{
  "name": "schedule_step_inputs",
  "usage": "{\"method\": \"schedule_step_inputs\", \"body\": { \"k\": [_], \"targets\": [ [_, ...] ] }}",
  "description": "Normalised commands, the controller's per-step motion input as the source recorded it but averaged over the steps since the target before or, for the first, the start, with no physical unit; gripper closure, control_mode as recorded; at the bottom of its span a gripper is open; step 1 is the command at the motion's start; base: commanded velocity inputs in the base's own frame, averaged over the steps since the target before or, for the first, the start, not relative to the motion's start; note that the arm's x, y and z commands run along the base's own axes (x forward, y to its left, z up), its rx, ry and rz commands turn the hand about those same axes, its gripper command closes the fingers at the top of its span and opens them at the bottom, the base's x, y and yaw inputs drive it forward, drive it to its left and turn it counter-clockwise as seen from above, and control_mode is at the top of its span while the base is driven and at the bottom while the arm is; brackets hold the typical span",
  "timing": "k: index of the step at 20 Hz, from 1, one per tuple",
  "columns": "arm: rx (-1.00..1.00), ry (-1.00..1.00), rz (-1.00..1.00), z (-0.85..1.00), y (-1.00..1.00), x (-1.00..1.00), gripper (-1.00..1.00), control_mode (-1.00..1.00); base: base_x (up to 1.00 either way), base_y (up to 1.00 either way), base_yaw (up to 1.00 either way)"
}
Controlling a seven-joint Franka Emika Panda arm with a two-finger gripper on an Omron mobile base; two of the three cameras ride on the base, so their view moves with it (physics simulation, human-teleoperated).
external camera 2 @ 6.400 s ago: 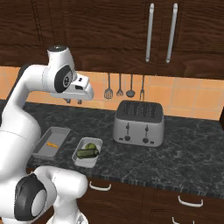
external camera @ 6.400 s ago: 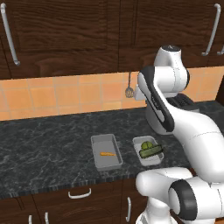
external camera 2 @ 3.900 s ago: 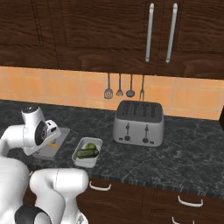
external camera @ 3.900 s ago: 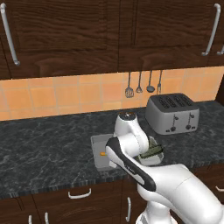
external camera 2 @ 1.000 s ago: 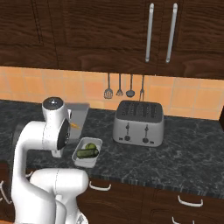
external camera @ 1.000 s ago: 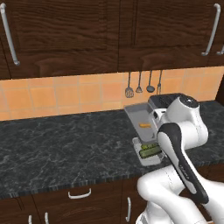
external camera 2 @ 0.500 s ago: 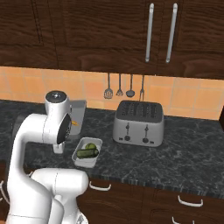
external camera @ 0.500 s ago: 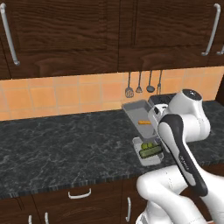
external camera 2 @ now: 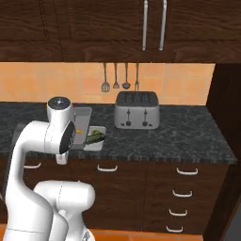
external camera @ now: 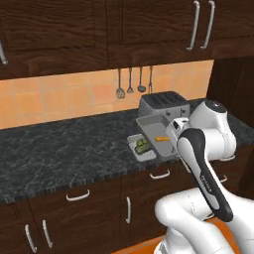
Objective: Take the meat container that has the shrimp and place it on the second highest rack of the freezer. Then take the vegetable container that has the cucumber and lime and place it on the highest rack of the freezer.
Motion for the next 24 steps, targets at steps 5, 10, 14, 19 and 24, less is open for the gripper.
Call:
{"method": "schedule_step_inputs", "body": {
  "k": [5, 10, 14, 19, 24],
  "targets": [
    [0.0, 0.0, 0.0, 0.0, 0.0, 0.0, 1.0, 1.0, -0.75, 0.09, -0.41],
    [0.0, 0.0, 0.0, 0.0, 0.0, 0.0, 1.0, 1.0, -0.76, -0.11, -0.33],
    [0.0, 0.0, 0.0, 0.0, 0.0, 0.0, 1.0, 1.0, -0.35, -0.36, -0.56],
    [0.0, 0.0, 0.0, 0.0, 0.0, 0.0, 1.0, 1.0, 0.01, -0.41, -0.71],
    [0.0, 0.0, 0.0, 0.0, 0.0, 0.0, 1.0, 1.0, 0.03, -0.37, -0.76]
  ]
}}
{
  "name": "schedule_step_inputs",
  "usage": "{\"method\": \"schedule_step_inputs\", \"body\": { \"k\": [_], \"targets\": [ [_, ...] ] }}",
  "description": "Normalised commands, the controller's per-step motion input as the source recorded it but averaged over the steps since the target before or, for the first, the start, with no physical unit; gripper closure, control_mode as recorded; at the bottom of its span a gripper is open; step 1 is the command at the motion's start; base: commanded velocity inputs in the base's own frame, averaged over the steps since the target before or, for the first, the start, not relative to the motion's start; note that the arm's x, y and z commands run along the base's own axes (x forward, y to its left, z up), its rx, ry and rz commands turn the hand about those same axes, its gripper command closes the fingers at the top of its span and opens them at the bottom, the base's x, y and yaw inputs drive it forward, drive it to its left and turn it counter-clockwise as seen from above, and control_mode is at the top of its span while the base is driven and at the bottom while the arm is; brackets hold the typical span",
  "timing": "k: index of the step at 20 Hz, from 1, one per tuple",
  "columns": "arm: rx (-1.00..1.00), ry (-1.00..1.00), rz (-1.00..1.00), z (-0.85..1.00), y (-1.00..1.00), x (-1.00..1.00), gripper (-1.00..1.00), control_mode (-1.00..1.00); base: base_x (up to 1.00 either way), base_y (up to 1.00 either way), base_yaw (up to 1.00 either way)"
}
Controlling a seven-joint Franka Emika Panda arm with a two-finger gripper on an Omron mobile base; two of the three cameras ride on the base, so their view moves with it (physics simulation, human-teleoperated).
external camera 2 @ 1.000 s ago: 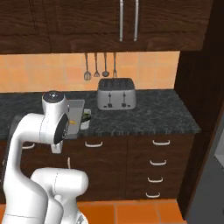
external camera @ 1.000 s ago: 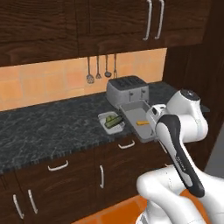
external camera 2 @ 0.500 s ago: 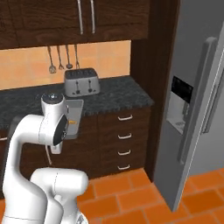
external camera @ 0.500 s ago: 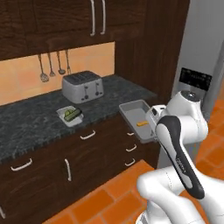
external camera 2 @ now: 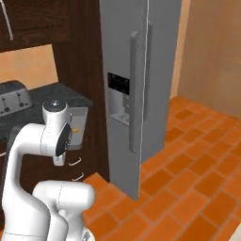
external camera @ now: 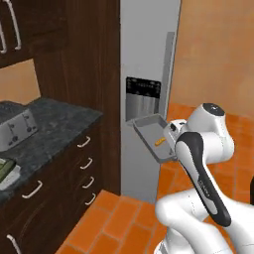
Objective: Take the meat container that has the shrimp and place it on the second highest rack of the freezer. Then take the vegetable container that has the cucumber and lime and place it on the highest rack of the freezer.
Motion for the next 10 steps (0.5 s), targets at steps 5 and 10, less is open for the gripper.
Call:
{"method": "schedule_step_inputs", "body": {
  "k": [5, 10],
  "targets": [
    [0.0, 0.0, 0.0, 0.0, 0.0, 0.0, 1.0, 1.0, 0.01, -0.4, -0.76],
    [0.0, 0.0, 0.0, 0.0, 0.0, 0.0, 1.0, 1.0, 0.47, -0.42, -0.65]
  ]
}}
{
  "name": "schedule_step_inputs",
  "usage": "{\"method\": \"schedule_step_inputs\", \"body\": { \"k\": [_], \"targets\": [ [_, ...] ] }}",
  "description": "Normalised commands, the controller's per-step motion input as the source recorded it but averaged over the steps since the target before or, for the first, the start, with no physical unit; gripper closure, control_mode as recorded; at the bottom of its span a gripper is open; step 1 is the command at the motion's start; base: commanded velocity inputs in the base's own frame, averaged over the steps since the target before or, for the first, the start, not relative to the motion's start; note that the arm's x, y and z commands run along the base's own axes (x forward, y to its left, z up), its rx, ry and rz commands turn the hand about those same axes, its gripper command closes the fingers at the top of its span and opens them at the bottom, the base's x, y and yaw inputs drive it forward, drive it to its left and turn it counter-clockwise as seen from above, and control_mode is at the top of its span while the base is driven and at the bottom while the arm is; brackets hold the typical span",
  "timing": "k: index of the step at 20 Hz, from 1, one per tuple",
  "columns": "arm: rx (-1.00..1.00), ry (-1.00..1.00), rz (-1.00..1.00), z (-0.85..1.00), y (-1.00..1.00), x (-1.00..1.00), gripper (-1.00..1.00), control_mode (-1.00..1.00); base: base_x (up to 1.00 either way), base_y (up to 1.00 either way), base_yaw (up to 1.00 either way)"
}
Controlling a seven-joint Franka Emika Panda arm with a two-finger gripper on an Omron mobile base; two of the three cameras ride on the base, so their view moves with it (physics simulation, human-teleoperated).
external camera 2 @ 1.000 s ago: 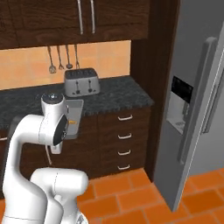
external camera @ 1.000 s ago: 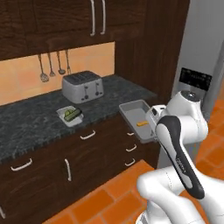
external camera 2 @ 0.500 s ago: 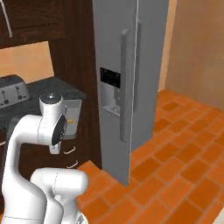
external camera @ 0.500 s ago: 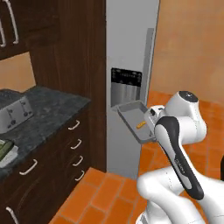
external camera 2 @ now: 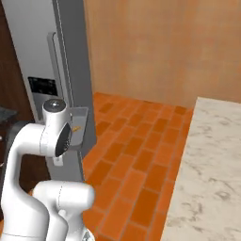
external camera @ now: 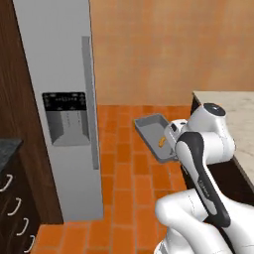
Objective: Take the meat container that has the shrimp and place it on the second highest rack of the freezer. Then take the vegetable container that has the cucumber and lime and place it on the highest rack of the freezer.
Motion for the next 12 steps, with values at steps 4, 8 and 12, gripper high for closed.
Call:
{"method": "schedule_step_inputs", "body": {
  "k": [4, 8, 12],
  "targets": [
    [0.0, 0.0, 0.0, 0.0, 0.0, 0.0, 1.0, 1.0, 0.97, -0.03, -0.45],
    [0.0, 0.0, 0.0, 0.0, 0.0, 0.0, 1.0, 1.0, 1.0, 0.03, -0.04],
    [0.0, 0.0, 0.0, 0.0, 0.0, 0.0, 1.0, 1.0, 1.0, -0.1, 0.11]
  ]
}}
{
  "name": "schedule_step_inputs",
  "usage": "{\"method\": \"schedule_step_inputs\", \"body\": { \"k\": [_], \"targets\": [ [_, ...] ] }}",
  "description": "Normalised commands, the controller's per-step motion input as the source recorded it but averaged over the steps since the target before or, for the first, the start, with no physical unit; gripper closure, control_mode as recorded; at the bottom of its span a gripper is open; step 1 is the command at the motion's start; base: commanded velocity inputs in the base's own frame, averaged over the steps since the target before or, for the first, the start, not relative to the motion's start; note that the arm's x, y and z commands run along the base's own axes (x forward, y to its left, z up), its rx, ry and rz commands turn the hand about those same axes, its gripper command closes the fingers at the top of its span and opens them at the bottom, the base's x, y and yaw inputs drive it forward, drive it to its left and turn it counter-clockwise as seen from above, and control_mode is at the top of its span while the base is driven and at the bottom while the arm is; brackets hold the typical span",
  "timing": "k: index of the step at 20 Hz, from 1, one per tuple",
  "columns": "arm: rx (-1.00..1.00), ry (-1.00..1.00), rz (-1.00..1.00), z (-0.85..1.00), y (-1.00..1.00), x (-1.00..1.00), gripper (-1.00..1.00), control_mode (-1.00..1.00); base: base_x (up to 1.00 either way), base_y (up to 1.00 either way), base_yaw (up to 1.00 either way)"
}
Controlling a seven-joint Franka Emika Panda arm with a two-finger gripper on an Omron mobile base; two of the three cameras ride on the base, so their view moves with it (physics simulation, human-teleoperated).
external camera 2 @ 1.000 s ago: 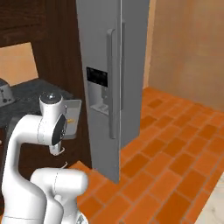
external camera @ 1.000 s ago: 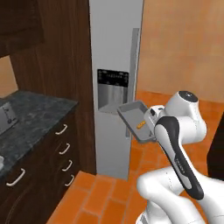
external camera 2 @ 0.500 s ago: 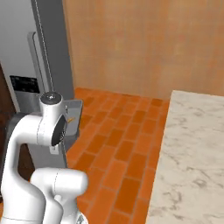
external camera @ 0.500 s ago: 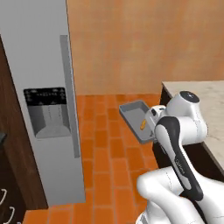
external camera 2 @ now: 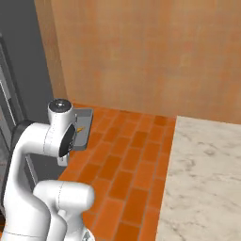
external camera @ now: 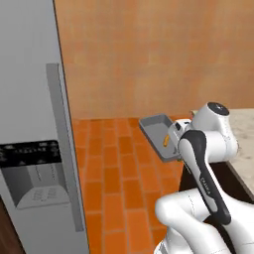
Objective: Take the meat container that has the shrimp and place it on the second highest rack of the freezer. Then take the vegetable container that has the cucumber and lime and place it on the highest rack of the freezer.
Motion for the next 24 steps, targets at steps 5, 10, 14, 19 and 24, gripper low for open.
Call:
{"method": "schedule_step_inputs", "body": {
  "k": [5, 10, 14, 19, 24],
  "targets": [
    [0.0, 0.0, 0.0, 0.0, 0.0, 0.0, 1.0, 1.0, 1.0, -0.29, 0.41],
    [0.0, 0.0, 0.0, 0.0, 0.0, 0.0, 1.0, 1.0, 1.0, -0.34, 0.69],
    [0.0, 0.0, 0.0, 0.0, 0.0, 0.0, 1.0, 1.0, 0.86, -0.51, 0.76],
    [0.0, 0.0, 0.0, 0.0, 0.0, 0.0, 1.0, 1.0, 0.51, -0.62, 0.74],
    [0.0, 0.0, 0.0, 0.0, 0.0, 0.0, 1.0, 1.0, 0.21, -0.87, 0.71]
  ]
}}
